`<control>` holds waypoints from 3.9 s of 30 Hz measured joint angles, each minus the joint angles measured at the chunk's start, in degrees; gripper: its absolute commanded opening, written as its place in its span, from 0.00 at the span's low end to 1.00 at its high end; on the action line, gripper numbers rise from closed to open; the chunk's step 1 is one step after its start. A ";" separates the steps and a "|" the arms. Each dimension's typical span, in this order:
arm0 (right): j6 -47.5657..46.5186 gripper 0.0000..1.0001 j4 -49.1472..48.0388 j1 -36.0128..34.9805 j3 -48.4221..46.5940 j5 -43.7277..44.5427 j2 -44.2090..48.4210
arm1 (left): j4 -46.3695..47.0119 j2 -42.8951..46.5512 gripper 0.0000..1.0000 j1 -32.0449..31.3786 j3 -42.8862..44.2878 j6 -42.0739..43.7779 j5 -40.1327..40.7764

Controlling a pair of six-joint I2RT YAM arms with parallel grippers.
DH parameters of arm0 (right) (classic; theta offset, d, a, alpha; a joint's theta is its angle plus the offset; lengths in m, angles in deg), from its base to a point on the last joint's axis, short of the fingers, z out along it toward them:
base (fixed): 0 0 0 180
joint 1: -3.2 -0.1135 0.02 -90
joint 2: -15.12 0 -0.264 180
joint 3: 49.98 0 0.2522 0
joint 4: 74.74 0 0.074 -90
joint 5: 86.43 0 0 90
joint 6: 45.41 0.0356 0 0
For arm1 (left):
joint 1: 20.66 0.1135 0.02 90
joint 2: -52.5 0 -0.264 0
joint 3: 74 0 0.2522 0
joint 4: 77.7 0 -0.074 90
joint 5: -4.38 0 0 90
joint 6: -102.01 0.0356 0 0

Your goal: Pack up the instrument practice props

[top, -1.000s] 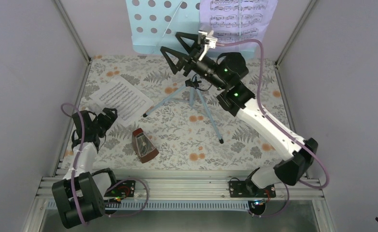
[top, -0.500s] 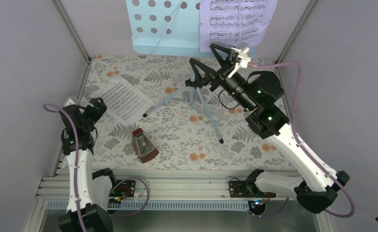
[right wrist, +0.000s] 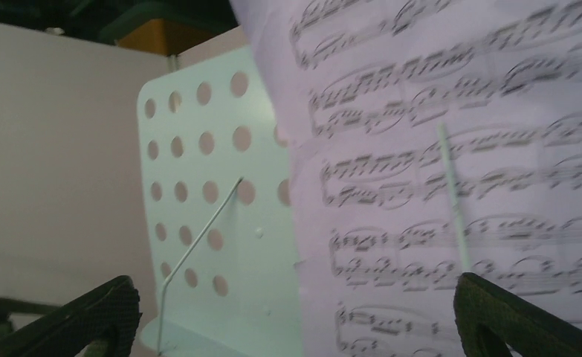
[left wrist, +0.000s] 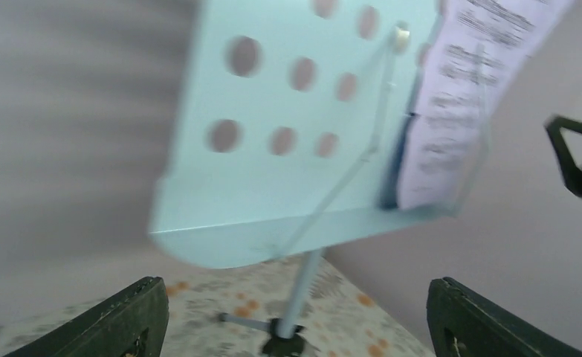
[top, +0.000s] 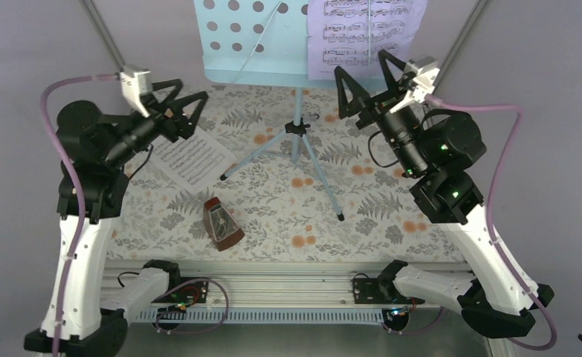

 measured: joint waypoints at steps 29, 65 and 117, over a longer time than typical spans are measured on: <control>-6.25 0.60 12.26 5.66 -11.39 13.33 -8.24 | -14.01 -37.42 0.74 -43.95 38.14 1.46 30.82; -5.84 0.28 9.01 6.05 -9.38 8.87 -10.14 | -3.37 -42.64 0.21 -42.29 35.60 -7.39 30.91; -12.76 1.00 -17.11 6.69 10.38 8.96 -3.72 | -4.15 -6.62 0.02 -15.63 -27.12 -8.96 20.59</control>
